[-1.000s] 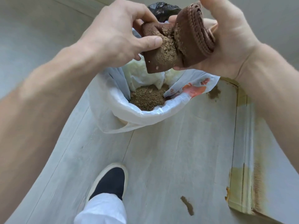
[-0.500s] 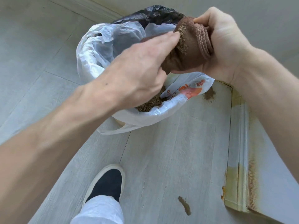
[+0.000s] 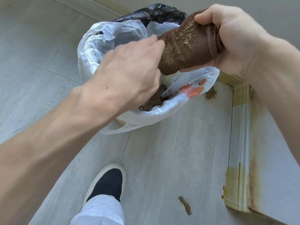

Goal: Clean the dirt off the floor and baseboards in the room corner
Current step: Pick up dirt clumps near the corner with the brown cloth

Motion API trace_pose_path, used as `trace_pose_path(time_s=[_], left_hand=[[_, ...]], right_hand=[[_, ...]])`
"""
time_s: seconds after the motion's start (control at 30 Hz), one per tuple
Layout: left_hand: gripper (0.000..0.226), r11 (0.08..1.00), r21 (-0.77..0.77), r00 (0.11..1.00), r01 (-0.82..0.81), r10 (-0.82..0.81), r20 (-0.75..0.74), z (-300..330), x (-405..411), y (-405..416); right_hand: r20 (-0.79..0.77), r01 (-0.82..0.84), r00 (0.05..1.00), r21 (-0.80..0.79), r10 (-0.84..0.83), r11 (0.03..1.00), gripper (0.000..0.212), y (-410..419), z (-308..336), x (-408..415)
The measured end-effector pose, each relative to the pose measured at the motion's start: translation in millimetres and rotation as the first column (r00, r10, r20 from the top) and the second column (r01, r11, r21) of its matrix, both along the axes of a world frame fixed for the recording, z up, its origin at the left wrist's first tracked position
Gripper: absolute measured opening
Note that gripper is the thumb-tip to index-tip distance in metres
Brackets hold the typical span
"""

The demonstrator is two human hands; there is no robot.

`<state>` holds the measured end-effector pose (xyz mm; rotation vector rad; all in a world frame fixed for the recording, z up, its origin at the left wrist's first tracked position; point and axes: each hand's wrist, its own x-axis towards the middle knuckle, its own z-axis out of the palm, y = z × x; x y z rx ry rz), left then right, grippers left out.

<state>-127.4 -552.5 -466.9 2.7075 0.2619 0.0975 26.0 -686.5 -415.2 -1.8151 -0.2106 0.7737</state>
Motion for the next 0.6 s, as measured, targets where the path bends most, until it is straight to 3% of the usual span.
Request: trace_pose_path(time_s=[0.07,0.13,0.23,0.3,0.37,0.43,0.5,0.53,0.6], left_hand=[[0.077,0.994,-0.099,0.996,0.038,-0.029,0.082,5.0,0.8,-5.1],[0.078,0.987,-0.12,0.994,0.107,-0.109,-0.011,-2.7,3.3,-13.6],[0.052,1.0,0.004,0.989,0.004,-0.003,-0.146,-6.4,-0.1,-12.3],[0.056,0.995,-0.062,0.997,-0.076,0.076,-0.003,2.3,-1.8,-9.2],[0.062,0.986,-0.162,0.993,-0.03,0.048,0.109,8.8,1.3,-13.8],[0.067,0.99,-0.127,0.998,0.062,-0.064,-0.013,2.1,7.7,-20.4],[0.056,1.0,-0.014,0.991,0.012,-0.014,-0.135,-8.2,7.1,-19.5],[0.054,0.999,0.017,0.992,-0.05,0.051,-0.112,-8.4,6.2,-15.7],[0.062,0.99,-0.075,0.985,-0.123,0.131,0.113,-2.0,4.6,-10.9]], right_hand=[[0.001,-0.029,1.0,-0.016,0.029,0.999,0.026,0.1,4.0,-0.8],[-0.004,-0.037,0.999,-0.019,0.037,0.999,0.022,1.1,7.8,-3.3],[0.021,-0.015,1.0,-0.034,0.016,0.999,0.019,1.0,10.5,-4.0],[0.017,-0.022,1.0,-0.044,0.023,0.999,0.019,-1.3,11.0,-4.6],[-0.008,-0.028,1.0,-0.031,0.028,0.999,0.019,-3.2,10.4,-5.0],[-0.023,-0.014,1.0,-0.012,0.014,1.0,0.021,-2.7,11.1,-8.6],[0.002,0.01,1.0,-0.016,-0.01,1.0,0.023,-4.1,10.4,-7.9],[0.009,0.023,1.0,-0.025,-0.023,0.999,0.026,-6.0,10.2,-6.5],[-0.011,0.033,0.999,-0.029,-0.033,0.999,0.035,-8.0,8.8,-4.9]])
